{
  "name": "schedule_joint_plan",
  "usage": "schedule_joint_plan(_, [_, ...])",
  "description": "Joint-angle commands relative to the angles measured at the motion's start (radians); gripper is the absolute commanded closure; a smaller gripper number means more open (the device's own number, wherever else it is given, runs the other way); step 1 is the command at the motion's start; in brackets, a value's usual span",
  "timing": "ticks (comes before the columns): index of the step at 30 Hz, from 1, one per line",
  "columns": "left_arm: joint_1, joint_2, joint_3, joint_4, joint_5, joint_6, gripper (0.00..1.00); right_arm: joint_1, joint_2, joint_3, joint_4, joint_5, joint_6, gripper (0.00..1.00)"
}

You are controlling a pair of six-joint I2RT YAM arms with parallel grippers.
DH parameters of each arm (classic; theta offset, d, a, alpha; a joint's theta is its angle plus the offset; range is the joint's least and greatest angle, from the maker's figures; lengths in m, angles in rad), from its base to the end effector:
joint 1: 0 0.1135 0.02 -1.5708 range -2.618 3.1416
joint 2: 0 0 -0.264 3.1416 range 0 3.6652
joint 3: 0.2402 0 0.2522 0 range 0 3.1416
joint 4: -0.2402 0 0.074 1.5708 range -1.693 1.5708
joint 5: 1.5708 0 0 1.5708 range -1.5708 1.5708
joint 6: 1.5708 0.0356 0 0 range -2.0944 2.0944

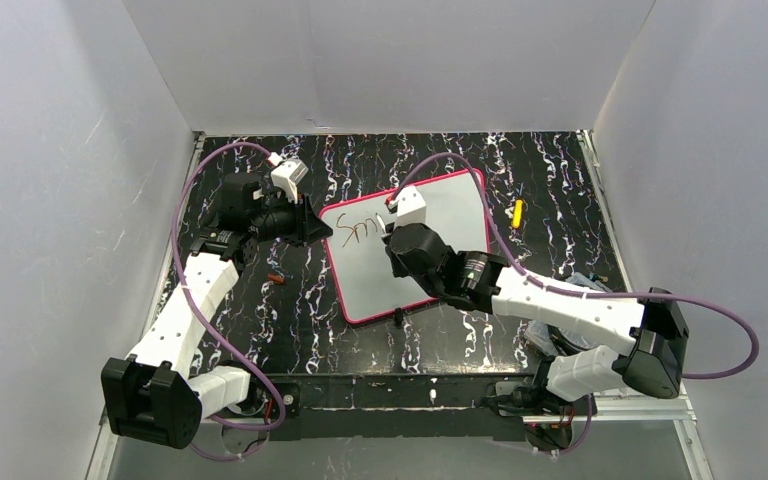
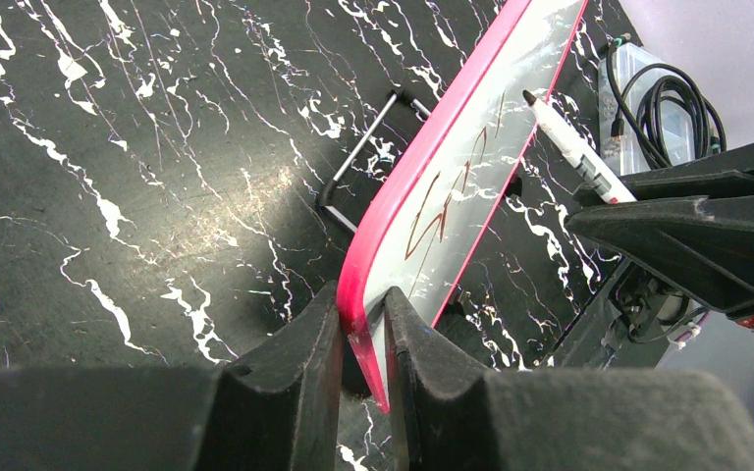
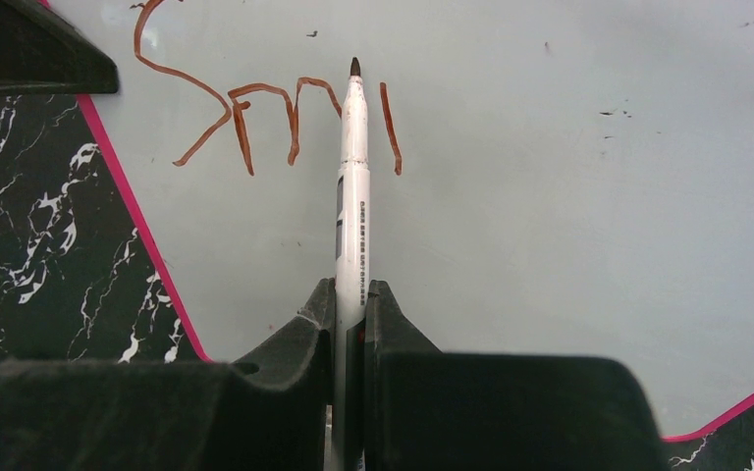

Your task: Write a sentence on the whiteboard

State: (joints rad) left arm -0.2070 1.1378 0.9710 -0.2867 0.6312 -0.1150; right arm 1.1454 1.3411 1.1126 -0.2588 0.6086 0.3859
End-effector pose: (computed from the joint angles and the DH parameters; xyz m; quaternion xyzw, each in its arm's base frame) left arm 0.2434 -0.0726 0.3266 0.2014 0.7977 -0.3406 0.4552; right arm 0.1437 0.2678 0.3252 -0.1595 0.8165 0.1558 0.5326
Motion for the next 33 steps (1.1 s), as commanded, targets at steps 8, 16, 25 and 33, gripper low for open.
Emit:
schedule_joint_plan(8, [-0.009,-0.026,-0.003,-0.016,0.001,0.037,1.00,-0.015,0.024,0.049,0.042,0.045,-0.019,0.99])
schedule_joint_plan(16, [-0.009,-0.026,-0.003,-0.016,0.000,0.037,1.00,-0.033,0.039,0.043,0.039,0.028,-0.017,0.99])
schedule_joint_plan(25, [-0.009,-0.036,-0.006,-0.016,-0.043,0.034,1.00,-0.038,-0.017,0.011,0.080,-0.014,-0.033,0.99])
schedule_joint_plan(33, [-0.009,-0.034,-0.006,-0.021,-0.061,0.031,1.00,-0.039,-0.096,-0.020,0.090,0.007,-0.036,0.99])
